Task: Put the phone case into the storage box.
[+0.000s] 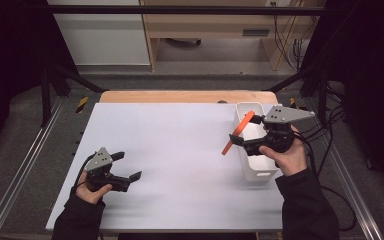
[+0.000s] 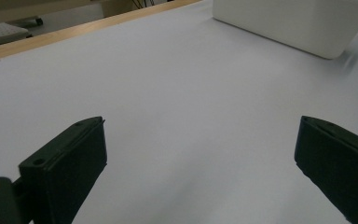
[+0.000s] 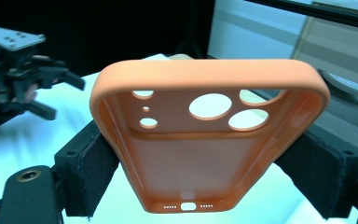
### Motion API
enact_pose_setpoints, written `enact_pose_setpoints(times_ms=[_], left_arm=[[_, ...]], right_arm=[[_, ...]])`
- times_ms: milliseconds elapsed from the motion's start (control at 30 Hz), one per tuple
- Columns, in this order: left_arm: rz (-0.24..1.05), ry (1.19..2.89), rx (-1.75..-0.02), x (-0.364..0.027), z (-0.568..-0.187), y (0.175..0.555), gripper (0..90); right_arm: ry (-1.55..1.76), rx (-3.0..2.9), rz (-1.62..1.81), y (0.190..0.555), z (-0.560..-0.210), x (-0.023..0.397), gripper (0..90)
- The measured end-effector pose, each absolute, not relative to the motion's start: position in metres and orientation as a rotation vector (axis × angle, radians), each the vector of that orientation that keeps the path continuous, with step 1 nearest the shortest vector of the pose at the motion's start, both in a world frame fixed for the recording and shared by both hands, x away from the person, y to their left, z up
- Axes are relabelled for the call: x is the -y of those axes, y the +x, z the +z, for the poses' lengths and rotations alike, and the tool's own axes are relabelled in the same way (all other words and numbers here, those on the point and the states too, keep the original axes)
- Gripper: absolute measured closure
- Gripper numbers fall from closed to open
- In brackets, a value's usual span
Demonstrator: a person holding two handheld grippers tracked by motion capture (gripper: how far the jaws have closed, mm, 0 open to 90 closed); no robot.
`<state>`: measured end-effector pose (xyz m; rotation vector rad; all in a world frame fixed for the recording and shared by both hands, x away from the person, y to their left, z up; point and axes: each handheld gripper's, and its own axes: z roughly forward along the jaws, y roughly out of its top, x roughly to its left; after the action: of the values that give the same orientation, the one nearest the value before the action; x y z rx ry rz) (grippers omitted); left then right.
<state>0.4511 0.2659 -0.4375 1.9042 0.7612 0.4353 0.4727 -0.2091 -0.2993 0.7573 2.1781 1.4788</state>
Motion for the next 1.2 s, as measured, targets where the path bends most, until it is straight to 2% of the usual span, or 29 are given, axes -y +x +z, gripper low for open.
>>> enact_pose_setpoints(times_ms=[1200], left_arm=[[0.479, 1.884, -0.813, -0.286, -0.446, 0.454, 1.1]], right_arm=[[1.104, -1.900, 1.237, 0.526, -0.280, 0.224, 15.9]])
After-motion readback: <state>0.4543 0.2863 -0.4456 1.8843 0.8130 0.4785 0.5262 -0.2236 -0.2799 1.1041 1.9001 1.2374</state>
